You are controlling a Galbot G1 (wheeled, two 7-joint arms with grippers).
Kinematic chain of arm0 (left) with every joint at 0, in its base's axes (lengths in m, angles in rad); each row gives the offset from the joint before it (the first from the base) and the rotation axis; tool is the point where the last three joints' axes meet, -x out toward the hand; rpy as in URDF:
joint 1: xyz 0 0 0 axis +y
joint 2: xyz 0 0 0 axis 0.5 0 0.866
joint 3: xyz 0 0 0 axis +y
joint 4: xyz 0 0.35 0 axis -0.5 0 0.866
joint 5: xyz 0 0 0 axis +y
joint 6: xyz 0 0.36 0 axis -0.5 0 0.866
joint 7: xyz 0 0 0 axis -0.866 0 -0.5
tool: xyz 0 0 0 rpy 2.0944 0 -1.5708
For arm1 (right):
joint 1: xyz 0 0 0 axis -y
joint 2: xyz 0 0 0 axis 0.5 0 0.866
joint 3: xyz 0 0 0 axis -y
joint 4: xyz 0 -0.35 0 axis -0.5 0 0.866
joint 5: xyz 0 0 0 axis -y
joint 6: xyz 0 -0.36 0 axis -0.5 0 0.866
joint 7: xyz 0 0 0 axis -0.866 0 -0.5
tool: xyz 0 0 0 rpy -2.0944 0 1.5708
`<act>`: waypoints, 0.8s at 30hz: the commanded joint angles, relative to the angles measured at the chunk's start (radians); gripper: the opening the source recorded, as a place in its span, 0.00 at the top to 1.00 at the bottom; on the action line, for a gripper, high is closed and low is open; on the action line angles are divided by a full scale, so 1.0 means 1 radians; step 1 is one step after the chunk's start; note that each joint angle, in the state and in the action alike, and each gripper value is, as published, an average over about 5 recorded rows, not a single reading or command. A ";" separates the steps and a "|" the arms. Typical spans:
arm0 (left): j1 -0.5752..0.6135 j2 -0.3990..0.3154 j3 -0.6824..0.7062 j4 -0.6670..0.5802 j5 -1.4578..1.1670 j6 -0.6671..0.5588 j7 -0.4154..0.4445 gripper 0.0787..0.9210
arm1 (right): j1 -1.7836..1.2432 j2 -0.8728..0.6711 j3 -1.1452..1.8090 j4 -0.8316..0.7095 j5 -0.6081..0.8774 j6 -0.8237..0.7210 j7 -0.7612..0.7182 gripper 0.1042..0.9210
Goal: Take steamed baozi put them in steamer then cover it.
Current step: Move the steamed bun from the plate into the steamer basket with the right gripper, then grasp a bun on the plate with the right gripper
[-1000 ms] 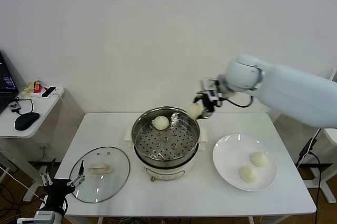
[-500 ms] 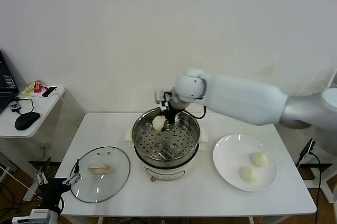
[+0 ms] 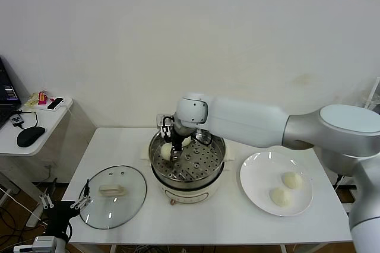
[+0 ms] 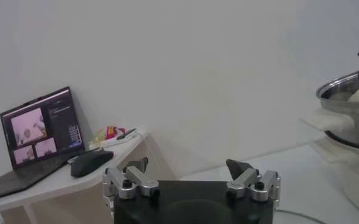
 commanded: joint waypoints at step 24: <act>-0.014 0.030 0.013 -0.003 -0.001 0.013 0.004 0.12 | 0.306 -0.604 -0.045 0.421 -0.226 0.223 -0.293 0.12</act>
